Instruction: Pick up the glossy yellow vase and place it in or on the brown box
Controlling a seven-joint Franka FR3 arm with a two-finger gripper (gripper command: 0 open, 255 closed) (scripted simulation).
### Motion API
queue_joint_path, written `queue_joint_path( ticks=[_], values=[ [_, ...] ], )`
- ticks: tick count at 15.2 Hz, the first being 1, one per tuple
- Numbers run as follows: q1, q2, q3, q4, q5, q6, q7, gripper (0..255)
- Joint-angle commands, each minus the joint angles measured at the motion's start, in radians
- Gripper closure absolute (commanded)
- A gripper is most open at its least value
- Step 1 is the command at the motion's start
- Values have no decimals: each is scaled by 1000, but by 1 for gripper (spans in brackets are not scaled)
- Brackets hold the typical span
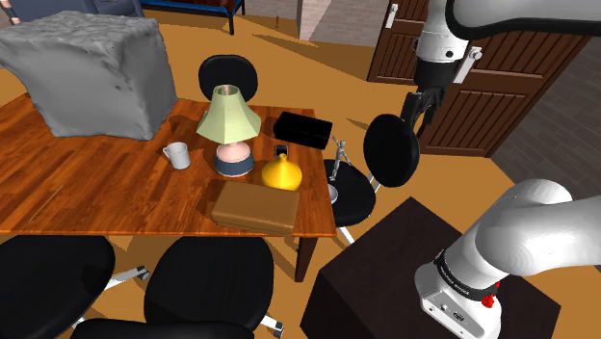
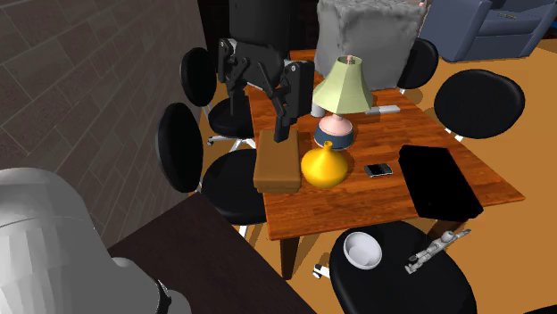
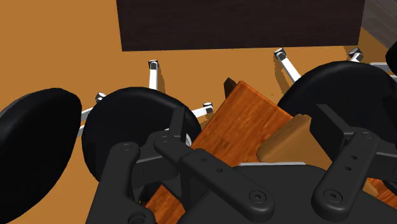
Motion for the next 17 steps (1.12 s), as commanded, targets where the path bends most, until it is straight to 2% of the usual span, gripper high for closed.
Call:
queue_joint_path(
  ticks=[1,9,17],
  values=[
    [0,0,0,0,0,0,0,0],
    [25,283,22,45,31,237,39,0],
    [44,592,41,179,53,412,68,0]
  ],
)
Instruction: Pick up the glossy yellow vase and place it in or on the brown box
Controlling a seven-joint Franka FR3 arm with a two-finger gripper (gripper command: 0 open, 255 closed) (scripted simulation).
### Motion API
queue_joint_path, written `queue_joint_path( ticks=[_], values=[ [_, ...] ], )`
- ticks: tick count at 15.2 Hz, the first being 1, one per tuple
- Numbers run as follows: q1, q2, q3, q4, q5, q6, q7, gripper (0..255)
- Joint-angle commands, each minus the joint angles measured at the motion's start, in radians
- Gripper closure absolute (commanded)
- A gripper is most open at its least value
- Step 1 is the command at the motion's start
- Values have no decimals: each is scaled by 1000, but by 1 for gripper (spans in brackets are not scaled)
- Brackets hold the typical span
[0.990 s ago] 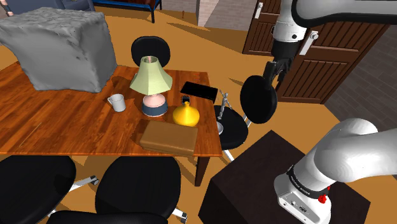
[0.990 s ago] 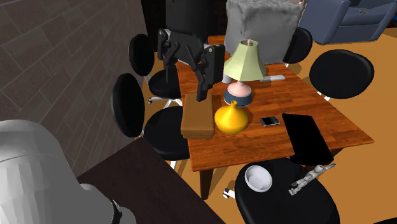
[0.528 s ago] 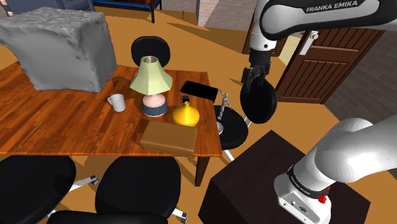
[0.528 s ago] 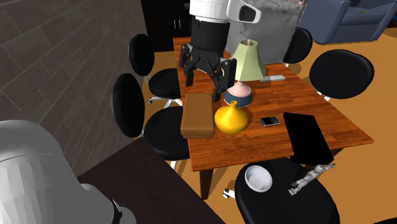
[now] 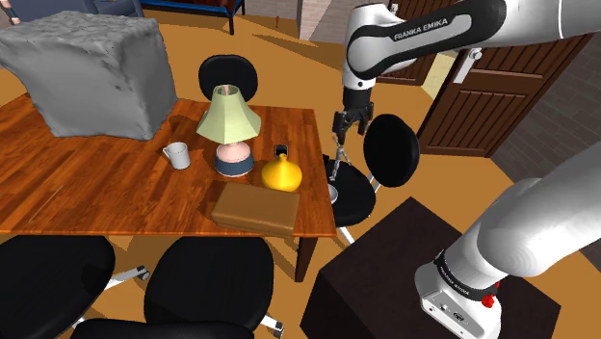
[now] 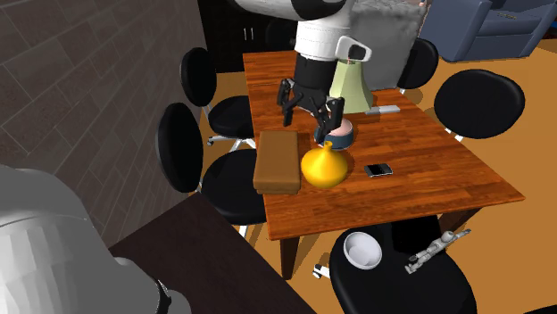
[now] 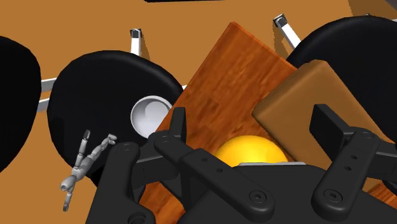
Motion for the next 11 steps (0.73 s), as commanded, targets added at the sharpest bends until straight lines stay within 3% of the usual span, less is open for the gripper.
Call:
queue_joint_path(
  ticks=[1,11],
  values=[
    [6,81,6,48,6,33,9,0],
    [25,472,24,344,17,130,39,0]
  ],
)
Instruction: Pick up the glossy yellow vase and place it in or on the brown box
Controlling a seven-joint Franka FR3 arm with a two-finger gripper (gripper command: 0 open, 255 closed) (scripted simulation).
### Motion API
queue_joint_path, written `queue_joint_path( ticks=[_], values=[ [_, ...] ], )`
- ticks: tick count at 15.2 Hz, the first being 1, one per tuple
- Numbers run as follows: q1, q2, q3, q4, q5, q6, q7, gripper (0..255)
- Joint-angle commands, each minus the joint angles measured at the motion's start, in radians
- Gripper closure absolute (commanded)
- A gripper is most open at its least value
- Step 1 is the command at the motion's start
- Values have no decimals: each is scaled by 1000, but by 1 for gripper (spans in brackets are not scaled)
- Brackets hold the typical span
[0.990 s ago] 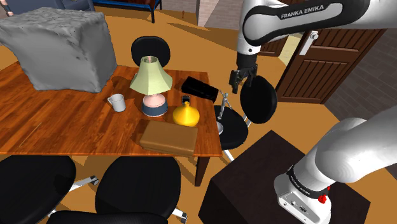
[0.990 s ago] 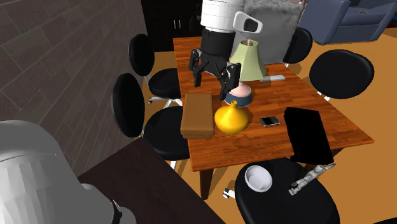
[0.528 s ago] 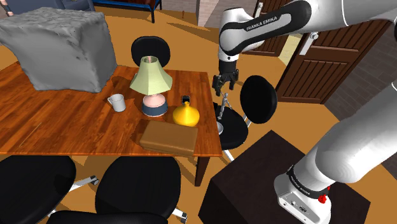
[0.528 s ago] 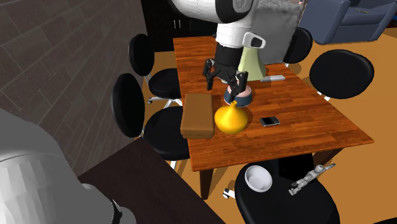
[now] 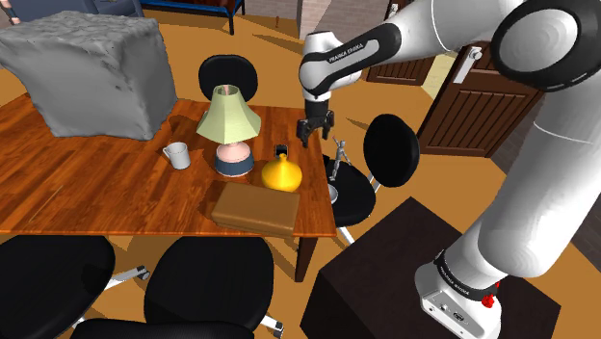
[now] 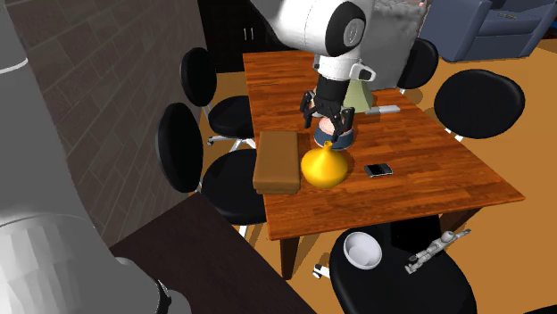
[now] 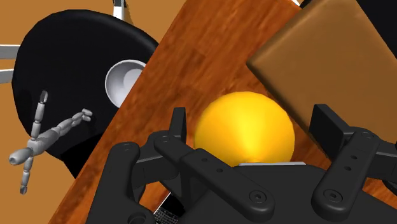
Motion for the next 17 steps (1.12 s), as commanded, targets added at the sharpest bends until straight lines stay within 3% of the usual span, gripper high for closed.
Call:
queue_joint_path(
  ticks=[1,8,13,17],
  values=[
    [5,69,4,57,1,13,8,0],
    [20,356,10,365,2,-8,26,0],
    [31,590,13,668,2,-76,36,0],
    [33,622,13,675,2,-51,37,0]
  ],
)
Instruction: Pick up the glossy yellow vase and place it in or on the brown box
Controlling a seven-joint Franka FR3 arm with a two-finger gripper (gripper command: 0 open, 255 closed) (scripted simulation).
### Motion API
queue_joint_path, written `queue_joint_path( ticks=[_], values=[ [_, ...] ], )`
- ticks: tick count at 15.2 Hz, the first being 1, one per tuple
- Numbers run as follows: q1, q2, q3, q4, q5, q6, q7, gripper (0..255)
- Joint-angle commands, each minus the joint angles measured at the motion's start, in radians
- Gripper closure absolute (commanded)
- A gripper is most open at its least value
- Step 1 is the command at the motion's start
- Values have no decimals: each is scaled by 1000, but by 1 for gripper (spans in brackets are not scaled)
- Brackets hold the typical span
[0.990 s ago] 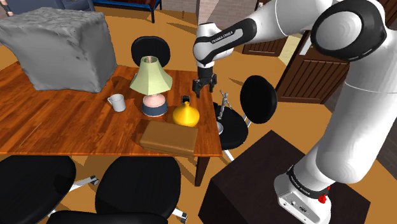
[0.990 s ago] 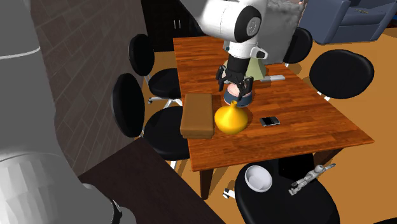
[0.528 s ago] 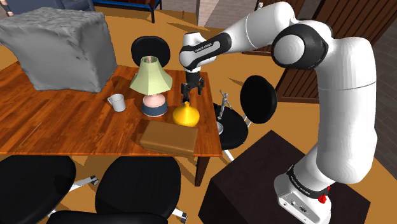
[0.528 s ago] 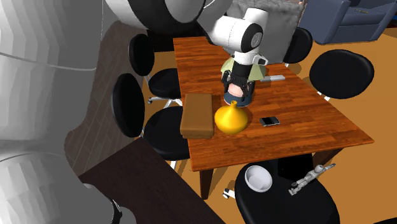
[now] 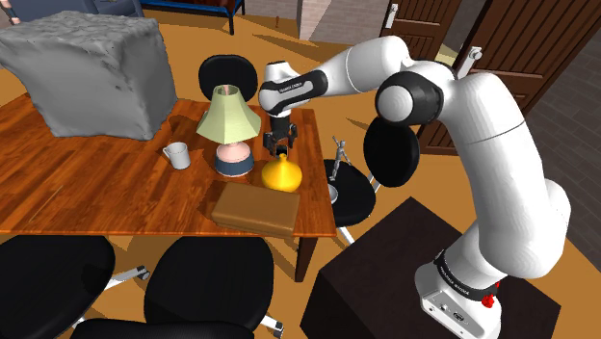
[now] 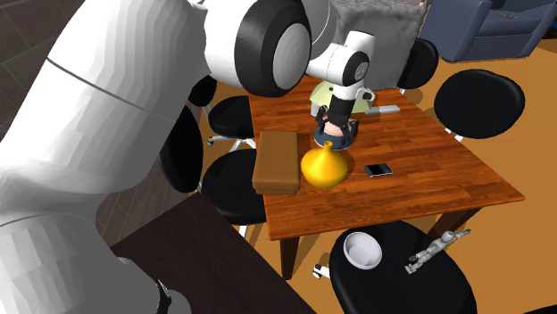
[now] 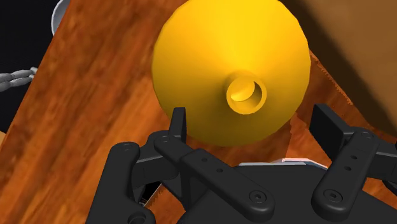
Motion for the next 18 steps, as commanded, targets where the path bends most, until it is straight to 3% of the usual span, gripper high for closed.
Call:
queue_joint_path(
  ticks=[1,12,13,18],
  values=[
    [1,14,0,-4,0,18,1,0],
    [1,33,0,-21,0,54,1,0],
    [1,33,0,-21,0,54,1,255],
    [1,33,0,-21,0,54,1,255]
  ],
)
